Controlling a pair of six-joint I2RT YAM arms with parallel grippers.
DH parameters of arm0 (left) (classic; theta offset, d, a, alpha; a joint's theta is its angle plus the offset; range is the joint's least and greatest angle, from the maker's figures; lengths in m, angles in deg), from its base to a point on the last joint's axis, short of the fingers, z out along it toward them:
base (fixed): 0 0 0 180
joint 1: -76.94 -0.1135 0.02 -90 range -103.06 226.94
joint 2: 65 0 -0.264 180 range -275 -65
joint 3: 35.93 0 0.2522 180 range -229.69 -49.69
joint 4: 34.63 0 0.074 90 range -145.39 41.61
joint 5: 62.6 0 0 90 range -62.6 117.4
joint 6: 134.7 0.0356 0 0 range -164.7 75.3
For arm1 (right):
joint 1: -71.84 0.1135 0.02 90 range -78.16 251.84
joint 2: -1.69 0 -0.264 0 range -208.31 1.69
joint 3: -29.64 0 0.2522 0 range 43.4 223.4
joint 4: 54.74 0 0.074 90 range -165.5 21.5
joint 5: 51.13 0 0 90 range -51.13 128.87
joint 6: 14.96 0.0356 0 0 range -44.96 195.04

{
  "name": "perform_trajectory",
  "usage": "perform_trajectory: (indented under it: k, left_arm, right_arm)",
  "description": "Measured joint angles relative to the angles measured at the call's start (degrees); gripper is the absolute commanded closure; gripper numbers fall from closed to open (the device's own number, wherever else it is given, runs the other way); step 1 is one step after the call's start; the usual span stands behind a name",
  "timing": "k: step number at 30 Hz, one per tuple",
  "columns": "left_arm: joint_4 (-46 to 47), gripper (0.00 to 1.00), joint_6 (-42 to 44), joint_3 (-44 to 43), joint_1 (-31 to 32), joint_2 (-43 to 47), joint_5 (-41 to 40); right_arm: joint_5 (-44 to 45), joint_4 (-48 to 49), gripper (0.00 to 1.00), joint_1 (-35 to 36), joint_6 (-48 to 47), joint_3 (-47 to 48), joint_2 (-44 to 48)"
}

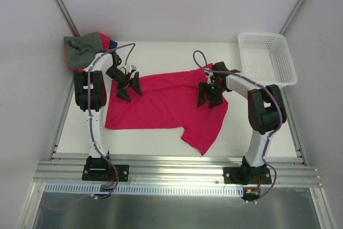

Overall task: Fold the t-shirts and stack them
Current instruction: Fold the flattened tshirt in 1/3 of the way

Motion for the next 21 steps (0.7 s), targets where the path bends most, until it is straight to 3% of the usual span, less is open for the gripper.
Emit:
perform_trajectory:
  k: [9,21]
  left_arm:
    - [-1.4,0.16,-0.7,-3.87,-0.28,-7.1,-1.73]
    - [-3.17,0.14,-2.73,-19.02,1.05,-13.94,-3.39]
  right_arm:
    - [-1.73,0.22,0.29,-3.13,1.57,6.6,-6.16]
    - [-2.99,0.55,0.29,-3.96,2.12,8.46,-7.65]
